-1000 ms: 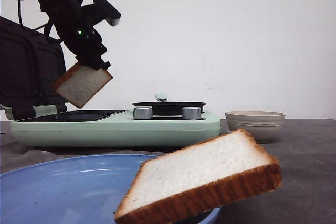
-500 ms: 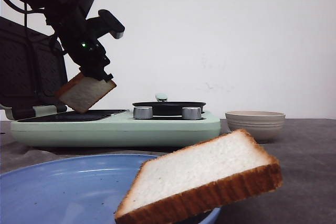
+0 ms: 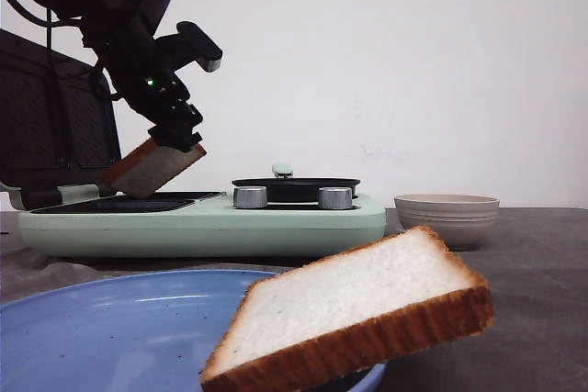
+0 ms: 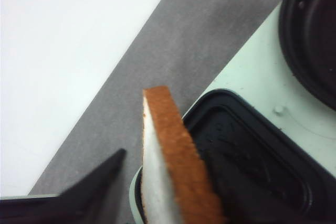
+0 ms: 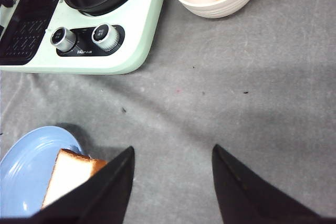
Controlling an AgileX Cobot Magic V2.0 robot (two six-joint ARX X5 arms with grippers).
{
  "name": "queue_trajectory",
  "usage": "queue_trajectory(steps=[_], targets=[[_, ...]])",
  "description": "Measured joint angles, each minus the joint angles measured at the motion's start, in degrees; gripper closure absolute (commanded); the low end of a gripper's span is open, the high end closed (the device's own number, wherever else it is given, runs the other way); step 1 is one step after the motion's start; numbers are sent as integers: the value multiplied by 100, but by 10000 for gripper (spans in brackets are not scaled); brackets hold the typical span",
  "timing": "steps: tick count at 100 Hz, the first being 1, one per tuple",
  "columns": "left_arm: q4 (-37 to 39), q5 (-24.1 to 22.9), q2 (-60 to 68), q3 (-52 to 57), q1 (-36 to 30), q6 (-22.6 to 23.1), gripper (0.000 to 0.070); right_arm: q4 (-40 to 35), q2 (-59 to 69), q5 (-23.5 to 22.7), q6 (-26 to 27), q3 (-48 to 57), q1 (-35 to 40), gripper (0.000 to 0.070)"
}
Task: Make breakfast with bread and shrimp
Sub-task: 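Carry the bread with the left gripper and lower it onto the grill plate, then open the left gripper and raise it away from the grill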
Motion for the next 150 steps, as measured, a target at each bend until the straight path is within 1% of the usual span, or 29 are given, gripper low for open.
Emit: queue_trajectory(steps=[3, 13, 20, 26, 48, 57, 59, 79, 91, 98, 109, 127, 143, 150], targets=[[-26, 26, 0, 0, -4, -22, 296, 0, 0, 0, 0, 0, 0, 410], [-70, 96, 0, 0, -33, -94, 285, 0, 0, 0, 0, 0, 0, 410], [-77, 98, 0, 0, -46, -127, 214, 0, 0, 0, 0, 0, 0, 410], [-109, 98, 0, 0, -59, -136, 172, 0, 0, 0, 0, 0, 0, 410], [-170, 125, 0, 0, -96, -219, 165, 0, 0, 111, -4, 0, 0, 410], [-168, 125, 0, 0, -111, -256, 66, 0, 0, 111, -4, 0, 0, 410], [-168, 127, 0, 0, -122, -256, 54, 0, 0, 111, -4, 0, 0, 410], [-173, 142, 2, 76, -195, -306, 54, 0, 0, 111, -4, 0, 0, 410], [-184, 140, 2, 210, -223, -450, 56, 0, 0, 111, -4, 0, 0, 410], [-262, 138, 2, 330, -223, -610, 57, 0, 0, 111, -4, 0, 0, 410], [-741, 138, 2, 671, -221, -946, 62, 0, 0, 111, -4, 0, 0, 410], [-1650, 151, 0, 1445, -205, -1733, 65, 0, 0, 109, -4, 0, 0, 410], [-2061, 317, -140, 1655, -129, -2435, 65, -22, 0, 107, -4, 0, 0, 410], [-2179, 485, -304, 1655, -66, -2675, 65, -63, 0, 105, -4, 0, 0, 410]])
